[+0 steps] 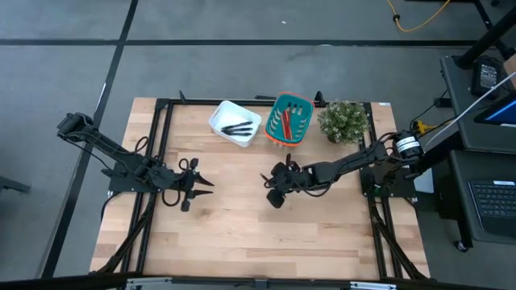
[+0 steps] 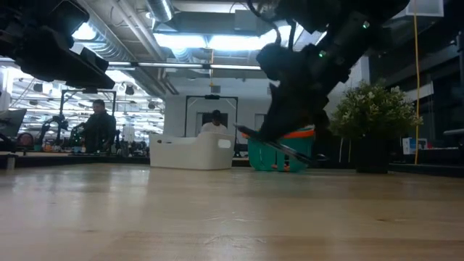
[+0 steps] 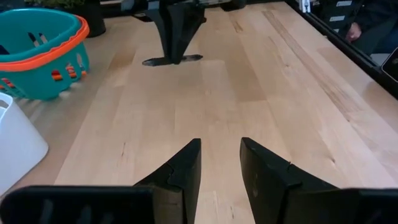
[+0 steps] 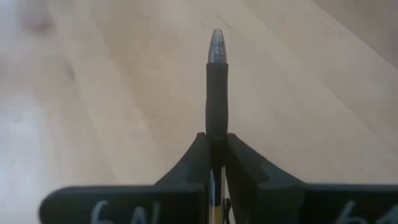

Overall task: Sort pens & pencils
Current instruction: Put the black pen into the white bin, then return to Home Position

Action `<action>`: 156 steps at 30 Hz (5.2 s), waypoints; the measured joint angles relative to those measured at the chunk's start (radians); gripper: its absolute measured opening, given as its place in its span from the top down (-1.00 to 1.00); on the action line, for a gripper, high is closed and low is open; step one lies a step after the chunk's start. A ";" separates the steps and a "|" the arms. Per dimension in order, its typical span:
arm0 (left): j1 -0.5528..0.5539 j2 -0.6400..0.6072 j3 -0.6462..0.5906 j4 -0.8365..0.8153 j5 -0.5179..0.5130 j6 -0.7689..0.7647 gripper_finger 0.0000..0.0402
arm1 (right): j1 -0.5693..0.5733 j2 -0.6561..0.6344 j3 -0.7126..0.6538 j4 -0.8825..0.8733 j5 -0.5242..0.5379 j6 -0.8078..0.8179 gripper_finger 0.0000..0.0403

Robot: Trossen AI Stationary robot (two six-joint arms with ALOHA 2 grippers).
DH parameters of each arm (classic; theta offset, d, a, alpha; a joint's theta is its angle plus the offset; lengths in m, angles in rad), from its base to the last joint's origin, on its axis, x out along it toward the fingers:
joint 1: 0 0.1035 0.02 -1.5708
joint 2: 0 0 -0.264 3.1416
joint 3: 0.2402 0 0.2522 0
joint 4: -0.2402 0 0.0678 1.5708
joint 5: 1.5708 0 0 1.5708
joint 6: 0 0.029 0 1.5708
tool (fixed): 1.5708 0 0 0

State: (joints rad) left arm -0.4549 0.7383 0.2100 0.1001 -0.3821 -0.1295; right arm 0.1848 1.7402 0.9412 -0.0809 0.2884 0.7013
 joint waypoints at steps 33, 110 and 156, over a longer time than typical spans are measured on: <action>0.001 0.000 0.000 0.081 -0.139 -0.026 0.47 | -0.056 -0.004 0.002 0.580 -0.200 -0.534 0.85; 0.206 0.000 -0.077 0.186 -0.151 0.088 0.47 | -0.512 0.441 0.874 -0.240 -0.102 -0.631 0.86; 0.254 0.000 -0.077 0.234 0.078 0.132 0.47 | -0.546 0.504 0.881 -0.307 -0.323 -0.524 0.13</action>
State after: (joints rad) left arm -0.2012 0.7382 0.1329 0.3342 -0.3042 0.0029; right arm -0.3616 2.2444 1.8222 -0.3875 -0.0344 0.1777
